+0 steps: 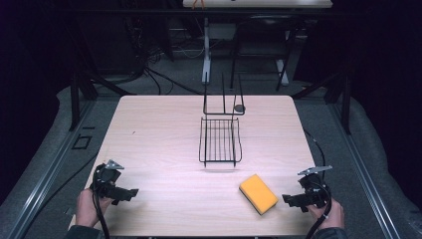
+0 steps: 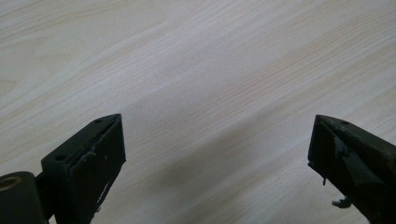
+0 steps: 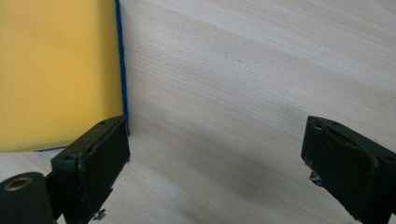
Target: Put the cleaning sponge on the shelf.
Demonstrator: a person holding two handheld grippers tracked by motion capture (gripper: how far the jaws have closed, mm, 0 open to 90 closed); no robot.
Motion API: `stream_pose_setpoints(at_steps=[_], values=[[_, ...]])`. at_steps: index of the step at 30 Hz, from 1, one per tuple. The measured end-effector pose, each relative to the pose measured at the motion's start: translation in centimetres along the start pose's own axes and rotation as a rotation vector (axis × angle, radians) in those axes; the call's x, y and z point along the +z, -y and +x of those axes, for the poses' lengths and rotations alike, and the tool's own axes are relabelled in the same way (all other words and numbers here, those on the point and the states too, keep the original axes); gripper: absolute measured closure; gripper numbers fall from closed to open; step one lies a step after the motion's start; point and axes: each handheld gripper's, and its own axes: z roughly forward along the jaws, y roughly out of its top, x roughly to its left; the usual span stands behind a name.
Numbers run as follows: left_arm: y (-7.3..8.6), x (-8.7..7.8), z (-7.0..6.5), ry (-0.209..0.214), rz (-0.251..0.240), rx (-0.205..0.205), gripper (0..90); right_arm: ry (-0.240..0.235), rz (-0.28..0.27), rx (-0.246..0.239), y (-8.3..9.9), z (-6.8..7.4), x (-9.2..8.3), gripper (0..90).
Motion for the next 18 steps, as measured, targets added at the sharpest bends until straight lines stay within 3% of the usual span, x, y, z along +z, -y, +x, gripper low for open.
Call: stream_pose_setpoints(at_steps=[10, 18], values=[[0.0, 0.0, -0.1, 0.004, 0.006, 0.007, 4.6, 0.011, 0.010, -0.038, -0.3, 0.6, -0.1, 6.9], [-0.1, 0.0, -0.2, 0.009, 0.005, 0.012, 4.6, 0.015, 0.002, -0.089, -0.7, 2.3, -0.2, 3.7]])
